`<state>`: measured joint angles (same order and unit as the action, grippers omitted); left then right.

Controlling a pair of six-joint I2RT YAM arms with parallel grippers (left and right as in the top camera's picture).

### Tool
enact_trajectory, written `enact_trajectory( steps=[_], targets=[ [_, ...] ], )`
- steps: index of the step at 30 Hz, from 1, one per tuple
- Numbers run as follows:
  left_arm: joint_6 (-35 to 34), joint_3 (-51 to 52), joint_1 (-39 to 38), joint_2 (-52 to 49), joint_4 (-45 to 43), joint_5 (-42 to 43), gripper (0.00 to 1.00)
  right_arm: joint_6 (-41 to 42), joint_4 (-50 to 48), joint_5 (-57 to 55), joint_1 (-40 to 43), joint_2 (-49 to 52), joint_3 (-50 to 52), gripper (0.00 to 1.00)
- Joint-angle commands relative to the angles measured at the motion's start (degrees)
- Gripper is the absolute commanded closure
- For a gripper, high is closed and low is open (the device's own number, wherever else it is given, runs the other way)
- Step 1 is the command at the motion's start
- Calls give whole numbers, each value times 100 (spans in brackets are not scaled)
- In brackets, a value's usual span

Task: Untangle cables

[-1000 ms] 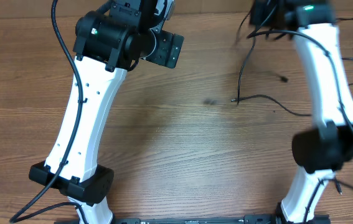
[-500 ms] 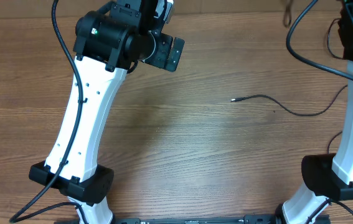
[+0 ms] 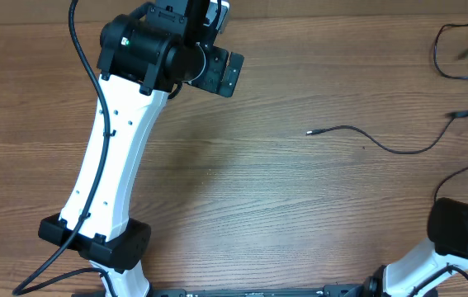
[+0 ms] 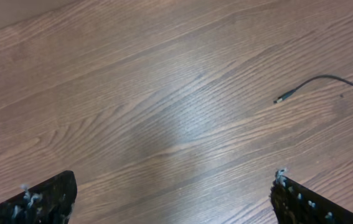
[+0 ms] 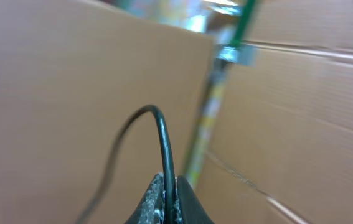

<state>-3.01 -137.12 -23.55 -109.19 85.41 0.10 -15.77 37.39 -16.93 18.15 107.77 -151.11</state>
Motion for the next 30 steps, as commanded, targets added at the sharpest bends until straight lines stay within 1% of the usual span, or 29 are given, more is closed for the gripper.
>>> enact_trajectory(
  steps=[1, 8, 11, 15, 19, 26, 27, 29, 30],
  targets=[
    [26, -17, -4, 52, 39, -72, 2, 494, -48, 111, 479, -46, 4, 96],
    [138, -17, -4, 52, 116, -72, 2, 619, -195, 1414, 1537, 68, 560, 96],
    [138, -17, -4, 52, 120, -72, 2, 1012, -254, 1523, 2000, 323, 841, 96],
    [138, -17, -4, 52, 116, -72, 1, 1152, -214, 1687, 2409, 647, 1213, 96],
    [166, -17, -4, 52, 114, -72, 1, 1152, -151, 1762, 2662, 855, 1631, 96],
    [177, -17, -4, 52, 116, -72, 1, 1152, -181, 1915, 2820, 938, 2179, 96],
    [177, -17, -4, 52, 116, -72, 1, 1154, -177, 2070, 2820, 938, 2181, 96],
    [175, -17, -4, 52, 118, -70, 1, 1250, -236, 2743, 2802, 935, 2181, 96],
    [175, -17, -4, 52, 118, -70, 1, 1589, -332, 3040, 2767, 935, 2173, 96]
  ],
)
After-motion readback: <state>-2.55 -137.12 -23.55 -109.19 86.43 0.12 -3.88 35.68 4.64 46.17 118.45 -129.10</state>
